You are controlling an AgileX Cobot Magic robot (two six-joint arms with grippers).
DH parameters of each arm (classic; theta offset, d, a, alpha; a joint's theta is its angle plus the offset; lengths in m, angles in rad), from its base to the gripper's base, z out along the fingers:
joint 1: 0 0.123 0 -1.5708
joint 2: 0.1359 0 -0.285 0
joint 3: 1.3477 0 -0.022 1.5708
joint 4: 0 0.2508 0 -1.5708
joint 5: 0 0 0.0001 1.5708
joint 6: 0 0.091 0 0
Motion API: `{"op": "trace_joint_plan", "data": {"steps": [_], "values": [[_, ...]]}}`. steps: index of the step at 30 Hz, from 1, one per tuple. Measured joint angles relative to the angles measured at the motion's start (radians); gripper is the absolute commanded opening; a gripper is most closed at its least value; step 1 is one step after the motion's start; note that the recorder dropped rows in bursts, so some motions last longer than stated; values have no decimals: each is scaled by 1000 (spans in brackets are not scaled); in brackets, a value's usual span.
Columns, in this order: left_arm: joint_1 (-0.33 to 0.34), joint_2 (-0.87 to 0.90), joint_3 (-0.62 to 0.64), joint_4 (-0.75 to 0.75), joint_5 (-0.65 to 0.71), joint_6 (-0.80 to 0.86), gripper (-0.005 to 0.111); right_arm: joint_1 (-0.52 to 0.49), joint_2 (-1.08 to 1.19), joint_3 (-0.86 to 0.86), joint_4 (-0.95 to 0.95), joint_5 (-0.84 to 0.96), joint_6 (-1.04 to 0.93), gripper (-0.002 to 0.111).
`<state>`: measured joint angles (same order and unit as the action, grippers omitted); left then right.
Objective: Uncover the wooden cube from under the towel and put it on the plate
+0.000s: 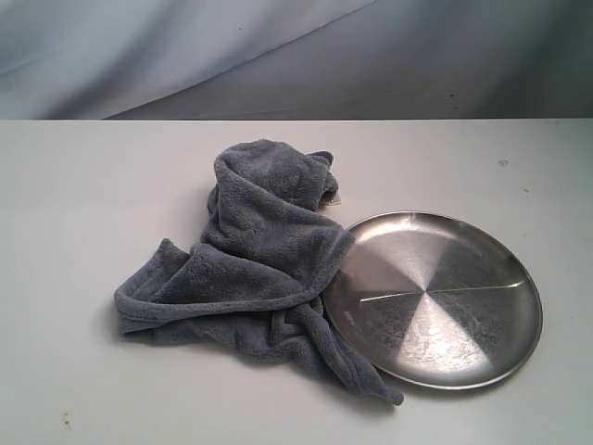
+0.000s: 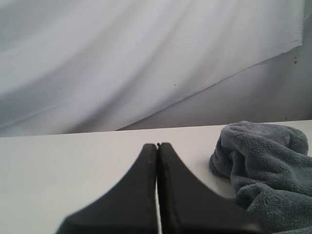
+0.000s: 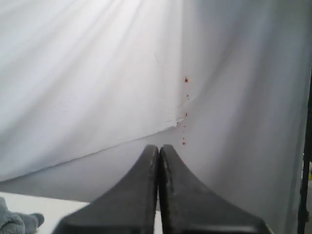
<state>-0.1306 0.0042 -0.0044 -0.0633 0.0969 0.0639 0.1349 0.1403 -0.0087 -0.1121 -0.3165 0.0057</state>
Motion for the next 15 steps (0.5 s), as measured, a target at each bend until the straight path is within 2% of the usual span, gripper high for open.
{"op": "trace_joint_plan", "data": {"steps": [9, 15], "values": [[0, 0, 0, 0, 0, 0, 0, 0, 0, -182, 0, -31, 8, 0], [0, 0, 0, 0, 0, 0, 0, 0, -2, -218, 0, -32, 6, 0]]}}
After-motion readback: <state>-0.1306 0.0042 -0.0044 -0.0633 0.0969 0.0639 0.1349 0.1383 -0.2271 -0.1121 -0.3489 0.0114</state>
